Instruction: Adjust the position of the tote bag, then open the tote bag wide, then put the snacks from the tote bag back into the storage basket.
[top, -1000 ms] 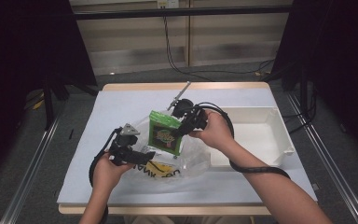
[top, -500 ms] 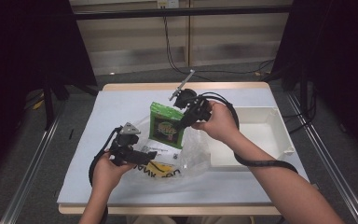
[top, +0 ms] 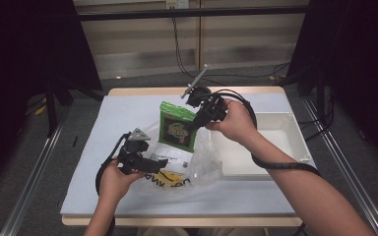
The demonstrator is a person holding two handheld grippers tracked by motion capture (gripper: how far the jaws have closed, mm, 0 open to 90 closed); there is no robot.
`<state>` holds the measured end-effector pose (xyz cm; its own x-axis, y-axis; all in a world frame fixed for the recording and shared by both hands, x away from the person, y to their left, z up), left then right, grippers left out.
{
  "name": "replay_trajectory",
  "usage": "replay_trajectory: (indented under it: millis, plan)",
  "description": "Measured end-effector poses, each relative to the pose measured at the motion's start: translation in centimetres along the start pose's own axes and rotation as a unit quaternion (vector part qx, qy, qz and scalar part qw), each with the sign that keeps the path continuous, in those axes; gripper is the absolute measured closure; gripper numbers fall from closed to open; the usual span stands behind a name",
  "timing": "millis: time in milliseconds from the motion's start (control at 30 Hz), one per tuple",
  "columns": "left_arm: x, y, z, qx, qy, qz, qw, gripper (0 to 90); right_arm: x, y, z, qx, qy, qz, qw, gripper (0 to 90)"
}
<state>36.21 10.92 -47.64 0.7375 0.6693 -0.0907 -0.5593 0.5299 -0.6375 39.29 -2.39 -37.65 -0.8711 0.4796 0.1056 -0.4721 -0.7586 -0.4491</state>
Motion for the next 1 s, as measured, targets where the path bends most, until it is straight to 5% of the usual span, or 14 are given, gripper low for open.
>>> replay_trajectory:
  millis: [633, 1000]
  plan:
    - [-0.7, -0.2, -0.9, 0.004, 0.01, 0.001, 0.9999, 9.7, -0.2, -0.5, 3.3, -0.003, -0.004, 0.015, 0.9999, 74.9]
    - [-0.9, -0.2, -1.1, 0.002, 0.01, 0.004, 0.9999, 9.9, -0.9, -1.7, 4.9, -0.031, 0.004, -0.007, 0.9995, 74.9]
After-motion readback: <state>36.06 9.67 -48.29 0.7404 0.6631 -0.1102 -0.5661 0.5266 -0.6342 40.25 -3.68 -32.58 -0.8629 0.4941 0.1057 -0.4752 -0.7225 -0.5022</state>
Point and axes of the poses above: each handheld gripper's, and its own axes: z roughly backward along the jaws, y roughly out of its underside, x roughly to its left, the point moved 10 cm from there along -z, roughly forward along the jaws, and after that the axes turned 4 degrees about x, right-handed, at the moved point
